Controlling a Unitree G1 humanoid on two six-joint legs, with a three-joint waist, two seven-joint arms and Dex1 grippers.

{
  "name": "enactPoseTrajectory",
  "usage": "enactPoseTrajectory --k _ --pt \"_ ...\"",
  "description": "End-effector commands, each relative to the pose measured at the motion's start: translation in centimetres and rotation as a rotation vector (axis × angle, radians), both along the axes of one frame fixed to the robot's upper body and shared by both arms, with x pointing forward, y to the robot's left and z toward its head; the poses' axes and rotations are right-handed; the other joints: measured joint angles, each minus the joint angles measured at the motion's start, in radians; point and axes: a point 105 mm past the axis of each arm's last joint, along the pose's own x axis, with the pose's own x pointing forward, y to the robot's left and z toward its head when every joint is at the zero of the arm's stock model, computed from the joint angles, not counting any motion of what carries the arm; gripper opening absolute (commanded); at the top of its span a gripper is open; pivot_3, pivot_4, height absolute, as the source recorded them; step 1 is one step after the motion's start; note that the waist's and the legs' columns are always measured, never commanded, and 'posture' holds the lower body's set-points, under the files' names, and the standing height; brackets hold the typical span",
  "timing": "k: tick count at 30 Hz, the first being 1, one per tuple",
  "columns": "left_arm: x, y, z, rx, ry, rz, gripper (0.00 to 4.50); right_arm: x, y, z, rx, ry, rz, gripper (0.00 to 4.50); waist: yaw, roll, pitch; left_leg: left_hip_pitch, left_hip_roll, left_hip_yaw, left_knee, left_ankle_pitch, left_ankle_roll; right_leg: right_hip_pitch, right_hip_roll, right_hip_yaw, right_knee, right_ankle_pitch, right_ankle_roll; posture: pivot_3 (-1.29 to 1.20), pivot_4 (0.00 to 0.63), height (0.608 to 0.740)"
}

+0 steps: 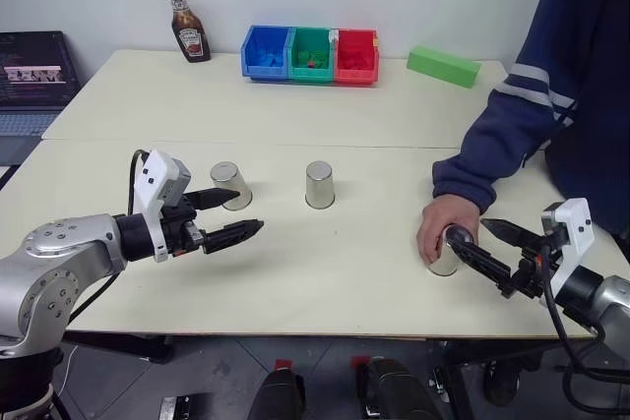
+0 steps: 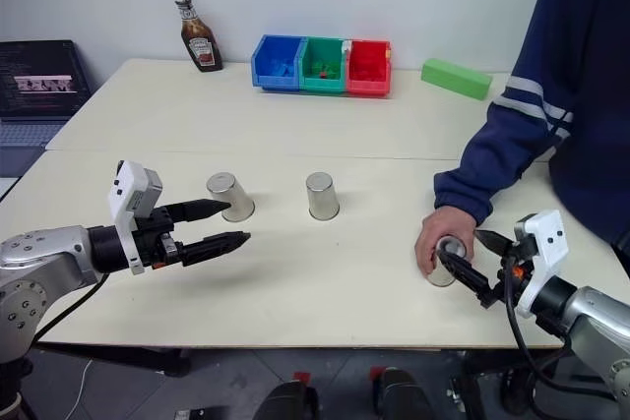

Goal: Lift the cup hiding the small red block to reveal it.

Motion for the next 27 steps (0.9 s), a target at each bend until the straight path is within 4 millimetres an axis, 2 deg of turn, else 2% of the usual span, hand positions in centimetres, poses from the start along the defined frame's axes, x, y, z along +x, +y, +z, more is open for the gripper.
enactPoseTrajectory --k 1,27 --pt "-0.25 -0.19 1.17 0.010 -0.043 -0.014 4.50 0.10 0.31 0.94 -0.005 -0.050 0.010 4.46 0.000 0.000 0.000 0.000 0.000 0.000 0.000 0.000 0.000 0.000 0.000 0.000 0.000 0.000 0.000 0.00 0.150 0.740" --pt "0.12 -0.36 1.51 0.019 -0.058 -0.016 4.50 0.63 1.12 1.23 0.006 -0.062 0.020 4.46 0.000 0.000 0.000 0.000 0.000 0.000 0.000 0.000 0.000 0.000 0.000 0.000 0.001 0.000 0.000 0.00 0.150 0.740"
